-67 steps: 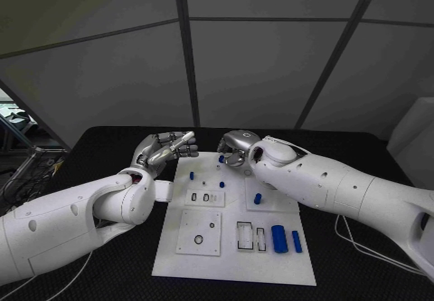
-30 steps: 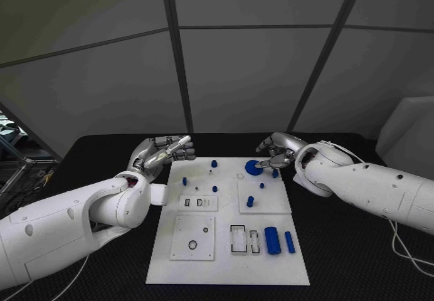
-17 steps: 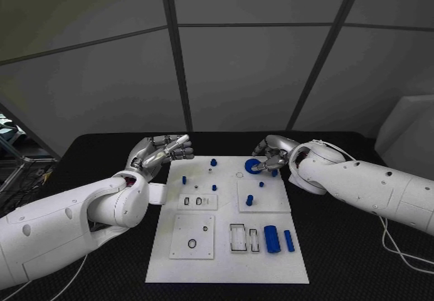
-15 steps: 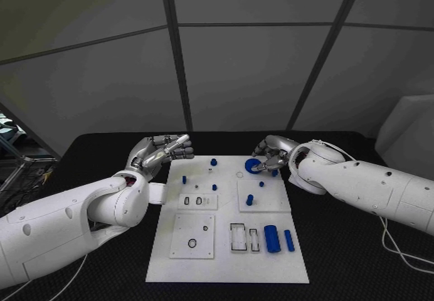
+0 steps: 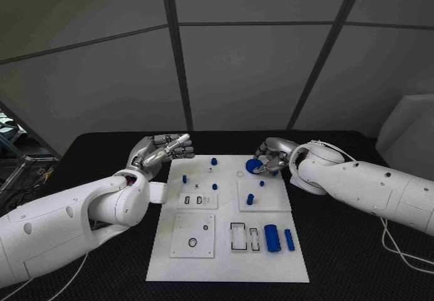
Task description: Assemble the parts on the task board
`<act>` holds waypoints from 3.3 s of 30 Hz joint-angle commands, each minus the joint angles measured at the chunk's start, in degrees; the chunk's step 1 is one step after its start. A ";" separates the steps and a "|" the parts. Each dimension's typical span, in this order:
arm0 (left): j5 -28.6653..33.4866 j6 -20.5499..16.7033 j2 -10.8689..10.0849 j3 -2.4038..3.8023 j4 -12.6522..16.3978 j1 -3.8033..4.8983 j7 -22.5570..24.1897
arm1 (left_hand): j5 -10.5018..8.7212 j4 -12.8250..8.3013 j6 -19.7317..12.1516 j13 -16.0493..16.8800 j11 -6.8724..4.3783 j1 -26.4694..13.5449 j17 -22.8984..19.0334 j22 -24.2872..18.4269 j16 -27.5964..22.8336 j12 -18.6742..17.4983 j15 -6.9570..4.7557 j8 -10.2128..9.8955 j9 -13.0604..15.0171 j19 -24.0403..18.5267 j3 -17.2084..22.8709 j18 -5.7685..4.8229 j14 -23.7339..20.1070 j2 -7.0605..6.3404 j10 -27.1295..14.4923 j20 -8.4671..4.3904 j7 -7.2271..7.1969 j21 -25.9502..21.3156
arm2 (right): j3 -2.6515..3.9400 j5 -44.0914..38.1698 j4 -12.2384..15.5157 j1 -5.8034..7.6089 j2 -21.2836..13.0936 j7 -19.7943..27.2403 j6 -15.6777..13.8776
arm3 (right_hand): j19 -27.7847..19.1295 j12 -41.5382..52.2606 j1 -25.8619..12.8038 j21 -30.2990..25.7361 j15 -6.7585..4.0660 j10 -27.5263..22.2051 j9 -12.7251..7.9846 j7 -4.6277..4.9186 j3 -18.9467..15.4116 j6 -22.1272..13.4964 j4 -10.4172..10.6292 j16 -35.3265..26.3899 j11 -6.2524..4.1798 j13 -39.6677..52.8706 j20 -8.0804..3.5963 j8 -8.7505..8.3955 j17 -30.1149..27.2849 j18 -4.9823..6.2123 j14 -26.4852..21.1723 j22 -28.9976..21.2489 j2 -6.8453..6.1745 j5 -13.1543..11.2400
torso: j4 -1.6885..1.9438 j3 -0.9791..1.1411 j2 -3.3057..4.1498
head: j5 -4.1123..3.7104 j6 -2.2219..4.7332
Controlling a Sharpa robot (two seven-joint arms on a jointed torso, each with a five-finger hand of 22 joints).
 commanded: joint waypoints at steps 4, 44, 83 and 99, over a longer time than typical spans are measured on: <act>-0.32 0.23 0.01 0.05 0.01 0.08 0.29 | -0.26 -0.40 0.20 -0.03 0.13 -0.21 0.09 0.09 -0.33 -0.03 0.03 0.11 -0.04 -0.36 -0.05 0.66 0.48 0.31 0.04 -0.15 0.00 0.40 | 0.03 -1.25 0.02 0.09 0.11 -1.20 0.57 | 3.77 0.61 0.37 0.43 0.20 1.53 0.01 -0.06 0.42 0.42 -0.21 -0.42 -0.01 8.76 0.17 0.27 0.10 -1.07 1.68 12.49 0.63 0.59 | -0.01 0.01 0.04 | 0.07 -0.03; -0.31 -0.04 -0.18 0.05 0.08 0.08 -0.10 | -0.26 -0.57 0.11 -0.07 0.21 -0.10 0.11 0.12 -0.42 -0.26 0.06 -0.04 -0.08 -0.38 0.06 0.64 0.48 0.58 -0.10 -0.15 0.09 0.48 | 0.08 -5.43 8.77 0.04 -1.60 -1.34 -9.80 | 5.93 4.60 1.98 1.73 -0.90 5.20 0.46 -1.87 7.85 8.42 -2.92 -0.90 -1.56 13.67 -0.89 2.31 0.31 -1.75 1.52 15.07 4.67 0.57 | -0.01 -0.04 -0.15 | 0.04 -0.26; -0.31 -0.39 0.36 0.07 -0.17 0.16 -0.10 | -0.27 -0.67 0.00 -0.09 0.29 -0.12 0.11 0.15 -0.53 -0.45 0.11 -0.19 -0.11 -0.43 0.06 0.62 0.44 0.68 -0.22 -0.14 0.19 0.53 | -0.70 -15.39 0.93 0.07 13.73 -4.39 -5.73 | 5.93 4.37 1.43 1.73 -0.89 5.00 0.28 -1.82 8.54 8.65 -3.20 -0.94 -1.53 13.42 -0.89 1.85 0.35 -1.75 1.54 15.07 4.06 0.27 | 0.00 0.11 0.09 | 1.52 -1.19; -0.31 -0.47 0.53 0.08 -0.12 0.18 -0.12 | -0.27 -0.67 0.00 -0.09 0.29 -0.12 0.11 0.15 -0.53 -0.45 0.11 -0.19 -0.11 -0.43 0.06 0.62 0.44 0.68 -0.22 -0.14 0.19 0.53 | -1.32 -15.46 -0.28 0.03 15.12 -4.27 -3.82 | 5.93 4.23 0.83 1.73 -0.83 4.87 0.13 -1.71 8.81 8.56 -3.15 -0.95 -1.44 13.26 -0.85 1.46 0.38 -1.75 1.58 15.07 3.73 0.14 | -0.04 0.07 0.02 | 1.66 -1.55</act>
